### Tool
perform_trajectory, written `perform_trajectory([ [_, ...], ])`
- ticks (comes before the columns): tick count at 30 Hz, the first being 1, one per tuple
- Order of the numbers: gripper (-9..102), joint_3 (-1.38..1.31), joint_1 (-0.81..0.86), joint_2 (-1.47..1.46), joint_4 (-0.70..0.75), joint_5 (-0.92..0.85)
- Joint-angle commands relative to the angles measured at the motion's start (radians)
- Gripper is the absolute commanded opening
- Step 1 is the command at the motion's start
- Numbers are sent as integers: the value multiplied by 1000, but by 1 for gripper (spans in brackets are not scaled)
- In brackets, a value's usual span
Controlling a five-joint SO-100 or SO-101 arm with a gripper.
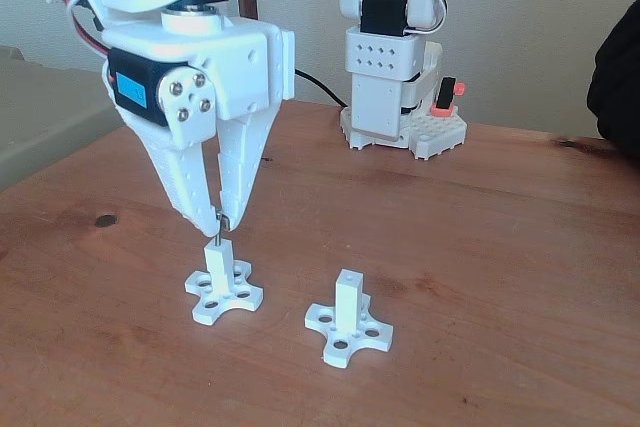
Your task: Grab the screw and set it in the hole.
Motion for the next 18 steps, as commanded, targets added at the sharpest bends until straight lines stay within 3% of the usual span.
perform_trajectory([
  [1, 0, -89, -15, 21, -9, -5],
  [18, -4, -129, -17, 6, 0, -9],
])
